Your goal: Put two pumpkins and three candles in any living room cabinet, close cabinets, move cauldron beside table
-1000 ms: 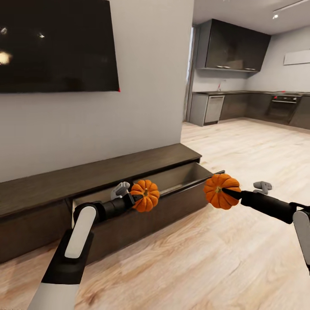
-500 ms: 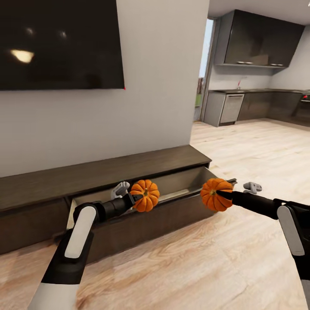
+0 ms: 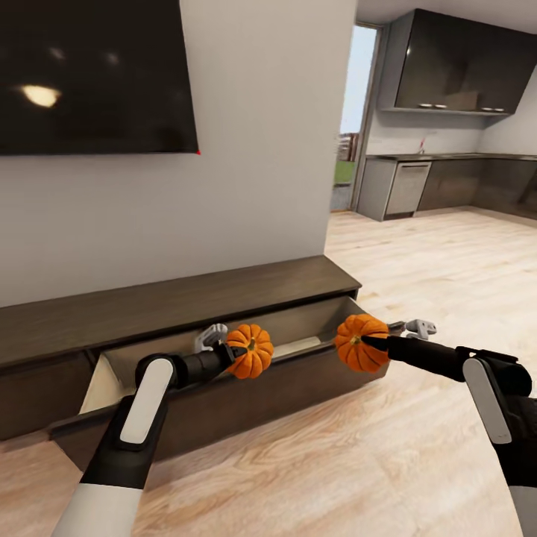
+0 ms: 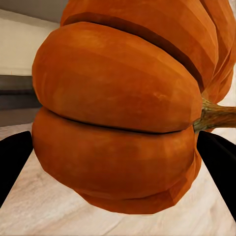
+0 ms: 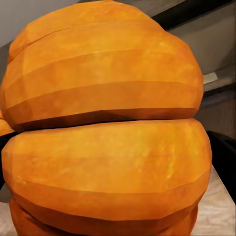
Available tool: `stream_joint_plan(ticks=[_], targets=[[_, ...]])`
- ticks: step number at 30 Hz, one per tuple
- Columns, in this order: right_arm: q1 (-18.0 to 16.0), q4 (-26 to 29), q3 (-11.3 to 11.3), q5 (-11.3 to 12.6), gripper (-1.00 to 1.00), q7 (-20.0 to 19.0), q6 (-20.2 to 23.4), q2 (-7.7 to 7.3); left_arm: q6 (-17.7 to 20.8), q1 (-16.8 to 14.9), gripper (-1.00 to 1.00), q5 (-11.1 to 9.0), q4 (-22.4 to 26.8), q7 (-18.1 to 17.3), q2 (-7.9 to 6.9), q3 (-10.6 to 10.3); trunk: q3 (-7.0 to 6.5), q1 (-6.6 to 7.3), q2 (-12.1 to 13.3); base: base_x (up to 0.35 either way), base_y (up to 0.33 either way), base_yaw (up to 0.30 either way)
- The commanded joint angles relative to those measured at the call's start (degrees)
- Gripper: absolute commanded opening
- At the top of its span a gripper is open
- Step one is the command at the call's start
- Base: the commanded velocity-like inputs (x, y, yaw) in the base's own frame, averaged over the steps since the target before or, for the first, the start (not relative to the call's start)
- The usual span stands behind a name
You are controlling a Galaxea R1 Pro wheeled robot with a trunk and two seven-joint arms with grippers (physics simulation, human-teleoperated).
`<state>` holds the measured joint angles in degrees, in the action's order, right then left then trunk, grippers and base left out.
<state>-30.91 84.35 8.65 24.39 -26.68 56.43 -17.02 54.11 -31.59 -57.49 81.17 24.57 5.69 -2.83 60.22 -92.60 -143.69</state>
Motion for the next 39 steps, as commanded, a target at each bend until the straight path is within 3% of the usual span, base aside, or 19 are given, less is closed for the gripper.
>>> stream_joint_plan(ticks=[1,5,10,18,26,33,39], targets=[[-0.04,0.00,-0.60,0.00,-1.00,-0.33,0.29,0.45,0.03,-0.05,-1.00,-0.83,0.06,0.66,0.01,0.01,0.05,0.00,-0.03,0.185,-0.281,0.001],[-0.03,-0.72,-2.53,-0.14,-1.00,-0.21,0.46,1.88,0.07,-0.05,-1.00,-0.73,0.04,0.59,-0.12,0.01,0.05,0.00,-0.03,0.185,-0.281,0.045],[-0.23,-4.34,-2.97,-0.23,-1.00,-0.30,0.46,2.11,0.07,-0.05,-1.00,-0.72,-0.03,0.54,-0.20,0.14,0.05,0.00,-0.03,0.193,-0.279,0.225],[-0.27,-5.41,-3.15,-0.19,-1.00,-0.43,0.47,2.20,0.23,-0.14,-1.00,-0.65,-0.30,0.03,-0.24,0.26,0.05,0.00,-0.03,0.240,-0.253,0.274],[-0.23,-5.75,-4.54,-0.09,-1.00,-0.52,0.51,2.16,0.51,-1.01,-1.00,-0.94,-5.29,-0.37,-1.36,0.14,0.05,0.00,-0.03,0.259,-0.231,0.280],[-0.22,-7.56,-4.75,0.16,-1.00,-0.61,0.60,2.20,0.88,-3.16,-1.00,-0.98,-11.31,-0.46,-1.43,-0.25,0.08,0.00,-0.03,0.260,-0.230,0.280],[-0.23,-10.14,-4.82,0.29,-1.00,-0.71,0.61,2.39,1.05,-4.53,-1.00,-0.86,-15.88,-3.10,-1.46,-0.59,0.21,0.00,-0.03,0.259,-0.232,0.228]])
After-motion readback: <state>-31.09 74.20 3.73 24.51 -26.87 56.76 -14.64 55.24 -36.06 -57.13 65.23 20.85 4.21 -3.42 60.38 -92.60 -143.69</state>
